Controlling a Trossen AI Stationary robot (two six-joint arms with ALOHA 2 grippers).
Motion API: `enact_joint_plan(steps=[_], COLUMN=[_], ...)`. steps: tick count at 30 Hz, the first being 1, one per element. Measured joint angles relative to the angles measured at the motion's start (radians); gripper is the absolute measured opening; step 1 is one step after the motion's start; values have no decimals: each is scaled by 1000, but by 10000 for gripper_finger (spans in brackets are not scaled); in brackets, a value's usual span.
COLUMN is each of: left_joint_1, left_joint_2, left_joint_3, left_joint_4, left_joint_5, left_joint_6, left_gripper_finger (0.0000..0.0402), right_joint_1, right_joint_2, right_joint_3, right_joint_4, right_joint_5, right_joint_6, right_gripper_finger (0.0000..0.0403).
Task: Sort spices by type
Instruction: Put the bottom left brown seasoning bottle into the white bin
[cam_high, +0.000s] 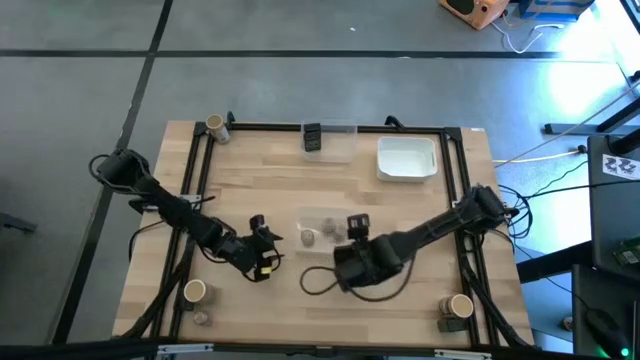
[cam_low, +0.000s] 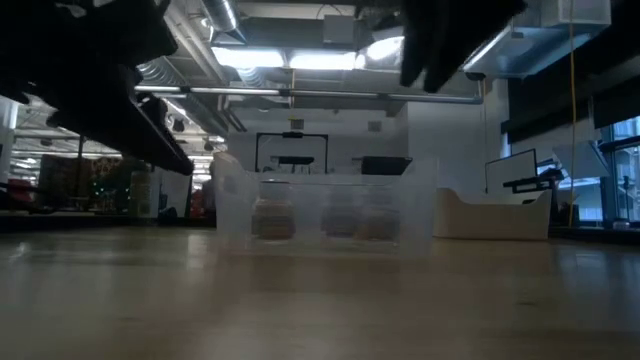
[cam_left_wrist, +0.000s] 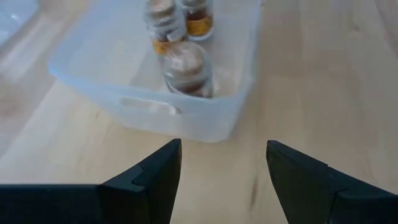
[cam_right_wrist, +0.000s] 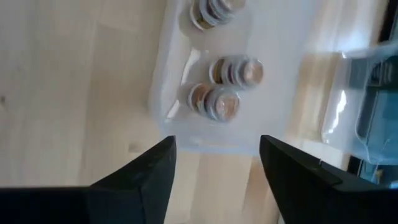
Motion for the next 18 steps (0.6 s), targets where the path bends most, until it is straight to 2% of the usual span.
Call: enact_joint_plan(steps=[6, 10, 14, 18], left_joint_1=[72, 106, 131, 137], left_joint_2=[0, 0, 0, -1], left_joint_3=[8, 52, 123, 210], left_joint_4=[66, 129, 153, 121], left_joint_5=[0, 2, 54, 97], left_joint_6=[103, 219, 323, 391], left_gripper_finger=[221, 236, 265, 287], right_joint_1=[44, 67, 92, 102], right_joint_2=[-142, -219, -255, -258], right_joint_3=[-274, -426, -524, -556], right_joint_4=[138, 281, 405, 446], right_joint_5=[46, 47, 53, 61], right_joint_6=[181, 272, 281, 291], right_gripper_finger=[232, 232, 232, 232])
